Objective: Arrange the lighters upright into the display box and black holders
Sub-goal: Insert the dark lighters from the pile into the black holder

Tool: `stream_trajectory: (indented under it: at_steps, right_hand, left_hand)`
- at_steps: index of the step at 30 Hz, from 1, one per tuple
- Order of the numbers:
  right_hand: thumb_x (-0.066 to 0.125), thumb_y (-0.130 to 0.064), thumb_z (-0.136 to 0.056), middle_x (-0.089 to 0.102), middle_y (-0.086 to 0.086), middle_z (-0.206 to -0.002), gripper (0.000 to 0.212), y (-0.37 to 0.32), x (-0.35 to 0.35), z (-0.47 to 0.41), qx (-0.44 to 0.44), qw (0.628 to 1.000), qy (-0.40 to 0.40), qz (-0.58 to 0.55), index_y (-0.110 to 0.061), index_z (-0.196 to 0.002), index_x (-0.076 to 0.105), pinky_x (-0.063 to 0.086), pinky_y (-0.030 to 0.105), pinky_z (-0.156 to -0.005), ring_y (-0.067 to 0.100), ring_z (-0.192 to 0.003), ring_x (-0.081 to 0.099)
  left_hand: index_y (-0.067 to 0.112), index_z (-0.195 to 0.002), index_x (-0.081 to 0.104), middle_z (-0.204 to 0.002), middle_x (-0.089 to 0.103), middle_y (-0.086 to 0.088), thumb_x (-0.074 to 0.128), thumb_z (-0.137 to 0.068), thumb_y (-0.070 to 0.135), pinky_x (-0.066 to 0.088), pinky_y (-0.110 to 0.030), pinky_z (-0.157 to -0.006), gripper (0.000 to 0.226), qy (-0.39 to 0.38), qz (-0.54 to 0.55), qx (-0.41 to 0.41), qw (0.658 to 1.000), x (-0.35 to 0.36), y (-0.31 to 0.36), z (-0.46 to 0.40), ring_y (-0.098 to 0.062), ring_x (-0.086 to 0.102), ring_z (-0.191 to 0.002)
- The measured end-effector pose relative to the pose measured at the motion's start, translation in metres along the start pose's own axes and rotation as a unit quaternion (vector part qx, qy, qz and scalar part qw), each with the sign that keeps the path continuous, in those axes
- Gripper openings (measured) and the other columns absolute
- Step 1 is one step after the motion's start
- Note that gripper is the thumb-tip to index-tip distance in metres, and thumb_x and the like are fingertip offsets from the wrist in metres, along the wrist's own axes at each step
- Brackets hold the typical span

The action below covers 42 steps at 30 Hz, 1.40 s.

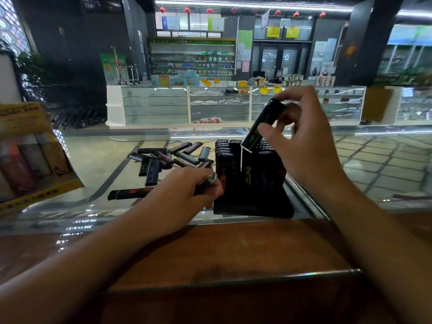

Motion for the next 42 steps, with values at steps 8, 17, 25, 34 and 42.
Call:
stream_trajectory:
  at_steps: [8,17,25,34,42]
  right_hand:
    - [0.077,-0.022,-0.083,0.053,-0.019,-0.093,0.033,-0.009,0.041,0.002,-0.077,0.98,-0.083,0.163,-0.025,-0.106,0.053,0.039,0.036,-0.083,0.005,-0.085,0.046]
    - [0.077,-0.035,-0.082,0.062,-0.005,-0.113,0.032,-0.007,0.062,0.005,-0.103,0.912,-0.148,0.369,-0.028,-0.109,0.062,0.032,0.039,-0.09,0.023,-0.114,0.045]
    - [0.067,-0.041,-0.09,0.055,-0.01,-0.11,0.022,0.002,0.046,0.002,-0.085,0.935,-0.1,0.329,-0.039,-0.112,0.069,0.015,0.032,-0.083,0.017,-0.113,0.037]
    - [0.063,-0.023,-0.092,0.066,-0.012,-0.095,0.015,-0.04,0.062,0.026,-0.126,0.969,-0.21,-0.012,-0.021,-0.103,0.071,0.045,0.021,-0.079,0.01,-0.091,0.062]
    - [0.067,-0.021,-0.087,0.065,-0.014,-0.089,0.022,-0.039,0.065,0.027,-0.058,0.96,-0.251,-0.113,-0.028,-0.108,0.069,0.052,0.026,-0.079,0.017,-0.087,0.066]
  left_hand:
    - [0.039,-0.089,0.057,-0.081,0.062,0.014,0.057,-0.097,0.032,0.045,-0.017,-0.07,0.011,-0.02,-0.045,-0.017,0.999,0.004,0.001,0.001,0.002,0.059,-0.076]
    - [0.024,-0.104,0.069,-0.097,0.07,0.008,0.059,-0.095,0.032,0.054,-0.034,-0.09,0.016,-0.026,-0.051,-0.002,0.998,0.005,-0.002,0.0,-0.006,0.065,-0.091]
    - [0.023,-0.1,0.069,-0.078,0.069,0.009,0.057,-0.096,0.033,0.055,-0.026,-0.077,0.015,0.022,0.001,-0.006,1.0,-0.005,0.0,-0.001,-0.001,0.064,-0.073]
    - [0.015,-0.073,0.067,-0.058,0.061,-0.005,0.063,-0.094,0.021,0.036,-0.019,-0.044,0.022,-0.016,0.28,-0.003,0.96,-0.007,0.024,0.009,-0.011,0.046,-0.045]
    - [0.009,-0.086,0.067,-0.058,0.064,-0.003,0.069,-0.089,0.013,0.037,-0.015,-0.04,0.005,-0.012,0.281,-0.013,0.96,-0.009,0.025,0.008,-0.008,0.046,-0.04]
Point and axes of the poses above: each hand's wrist, its own z-axis away from the middle knuckle, its own x-axis out of the palm, y = z × x, the point moved 9 cm from there along -z, towards the middle knuckle
